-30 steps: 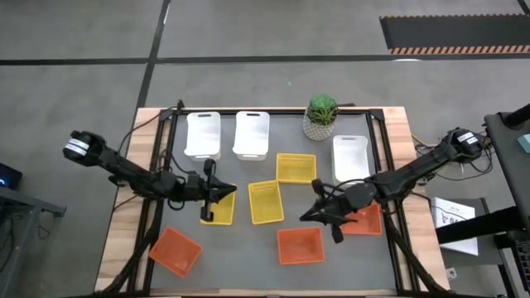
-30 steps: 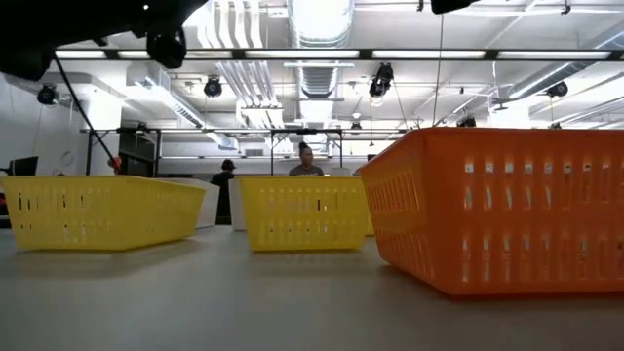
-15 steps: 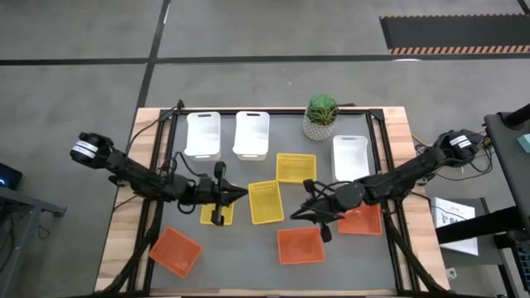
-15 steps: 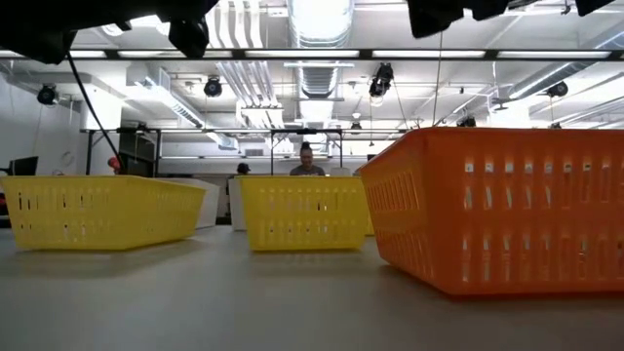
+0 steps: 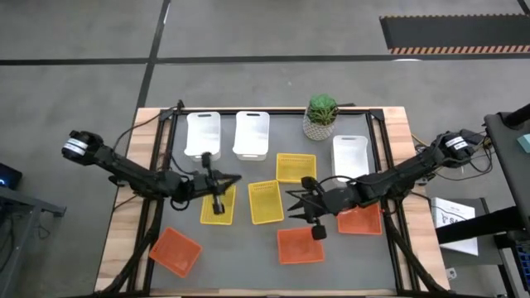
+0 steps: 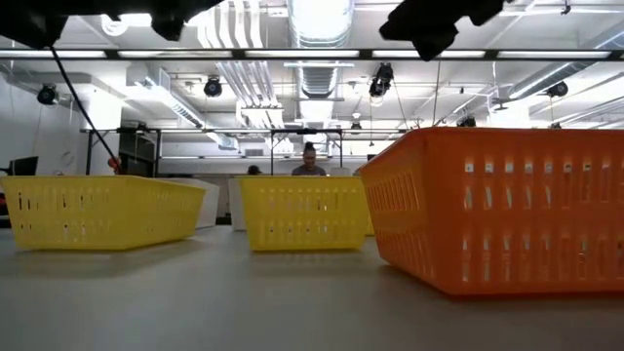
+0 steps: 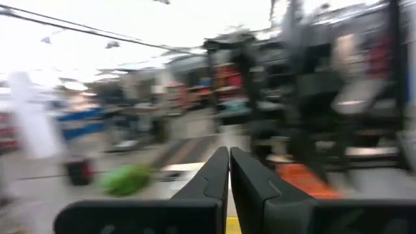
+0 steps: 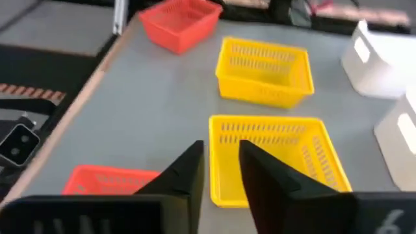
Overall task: Stack baskets by color
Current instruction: Stack the bottom right yellow bin on top of the bottom left yellow bin
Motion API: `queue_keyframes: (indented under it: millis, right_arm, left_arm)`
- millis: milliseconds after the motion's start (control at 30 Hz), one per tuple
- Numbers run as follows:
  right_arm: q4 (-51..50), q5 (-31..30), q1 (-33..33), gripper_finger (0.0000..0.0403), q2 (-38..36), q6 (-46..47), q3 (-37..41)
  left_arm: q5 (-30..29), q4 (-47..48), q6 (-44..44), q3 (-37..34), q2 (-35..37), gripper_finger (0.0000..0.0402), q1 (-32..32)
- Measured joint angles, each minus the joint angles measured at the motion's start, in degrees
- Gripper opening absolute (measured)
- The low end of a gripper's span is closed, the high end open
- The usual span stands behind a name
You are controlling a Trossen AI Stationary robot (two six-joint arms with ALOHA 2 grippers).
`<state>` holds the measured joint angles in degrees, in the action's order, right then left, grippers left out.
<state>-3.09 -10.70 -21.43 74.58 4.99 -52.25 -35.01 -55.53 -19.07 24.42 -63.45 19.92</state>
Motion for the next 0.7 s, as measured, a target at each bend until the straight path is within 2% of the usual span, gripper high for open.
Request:
queue_keyframes:
  millis: [133, 400, 700]
  right_arm:
    - [-9.2, 0.1, -0.3, 0.0133, 5.0, 3.7, -7.9]
    - [-20.6, 0.1, -0.3, 0.0169, 18.7, 5.4, -21.9]
    - [-27.2, 0.1, 1.4, 0.0171, 31.3, 7.9, -33.8]
  left_arm:
    - [-5.6, 2.6, -1.0, -0.8, 4.3, 0.0, 0.0]
    - [-5.9, 11.8, 3.1, -1.6, 9.9, 0.0, 2.5]
    - [-5.8, 14.6, 3.5, -1.6, 13.0, 0.0, 6.1]
